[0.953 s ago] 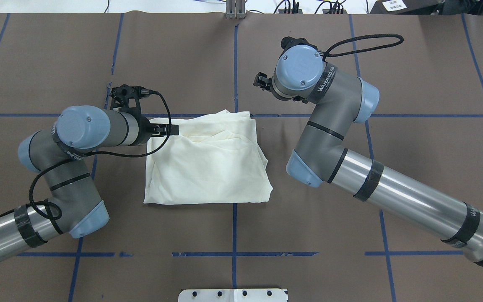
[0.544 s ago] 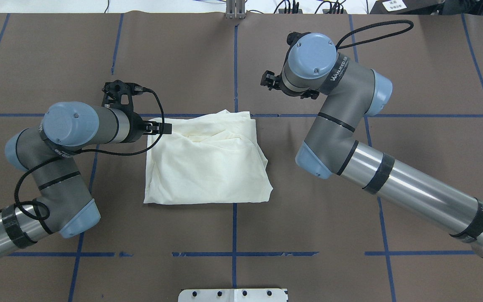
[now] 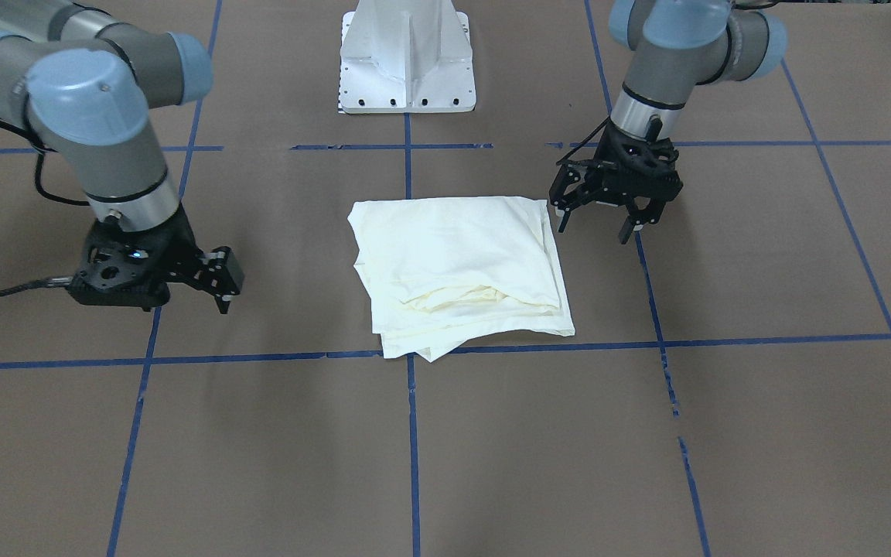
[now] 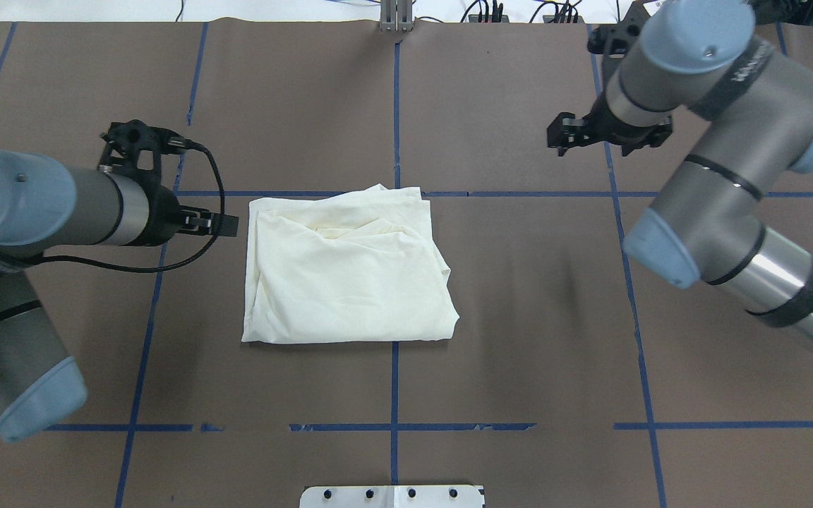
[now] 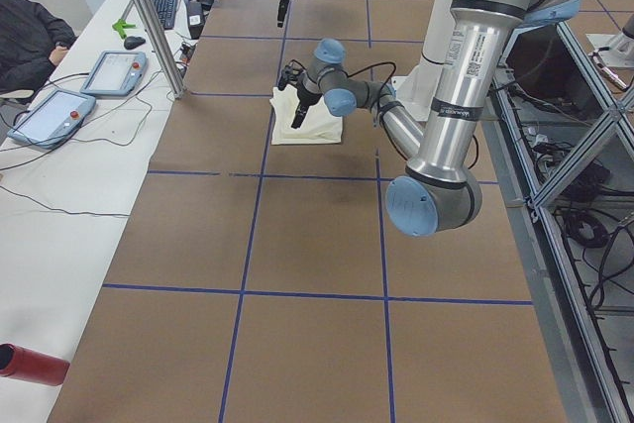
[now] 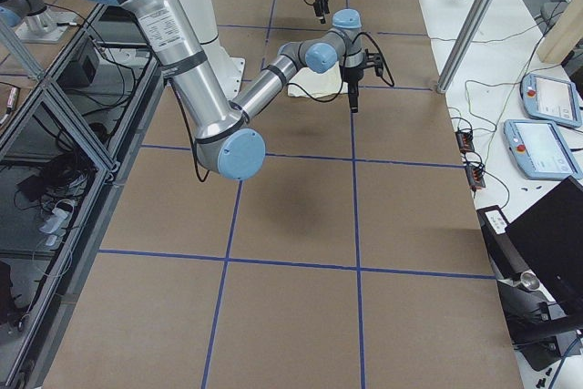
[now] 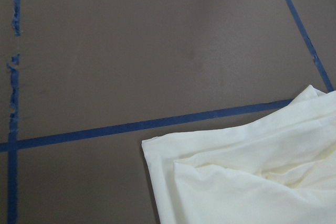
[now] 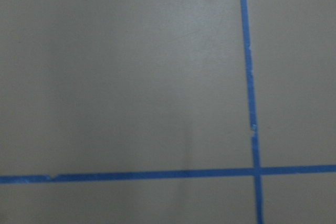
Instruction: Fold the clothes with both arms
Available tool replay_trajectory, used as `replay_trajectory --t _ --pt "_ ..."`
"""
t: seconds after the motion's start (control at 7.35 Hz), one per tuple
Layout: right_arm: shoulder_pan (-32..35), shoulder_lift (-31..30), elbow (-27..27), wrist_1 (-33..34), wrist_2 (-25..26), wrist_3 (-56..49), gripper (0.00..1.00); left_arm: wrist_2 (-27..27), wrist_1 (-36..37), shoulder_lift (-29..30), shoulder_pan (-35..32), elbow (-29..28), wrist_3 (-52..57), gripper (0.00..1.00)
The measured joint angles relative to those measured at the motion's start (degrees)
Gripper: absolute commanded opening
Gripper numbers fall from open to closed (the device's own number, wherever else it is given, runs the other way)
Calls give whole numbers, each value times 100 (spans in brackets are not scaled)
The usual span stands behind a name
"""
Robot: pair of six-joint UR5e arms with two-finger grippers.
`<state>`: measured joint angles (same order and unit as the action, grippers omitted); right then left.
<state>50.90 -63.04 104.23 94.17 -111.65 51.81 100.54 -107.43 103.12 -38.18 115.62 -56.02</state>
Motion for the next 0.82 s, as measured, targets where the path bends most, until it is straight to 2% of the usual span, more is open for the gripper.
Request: replay_trajectory --t 0.27,0.41,0.68,0.82 --pt "849 -1001 529 162 -781 -1518 100 432 133 -725 -556 587 820 100" --pt "1371 -1593 664 161 -1110 -2493 100 805 124 -1106 -1045 705 1631 100" --pt "2408 -2611 717 154 -1805 -4175 100 1819 87 -1874 -2341 676 3613 100" --pt "2712 -3090 716 147 -1995 -4574 100 2203 81 -2210 -2824 528 4214 100"
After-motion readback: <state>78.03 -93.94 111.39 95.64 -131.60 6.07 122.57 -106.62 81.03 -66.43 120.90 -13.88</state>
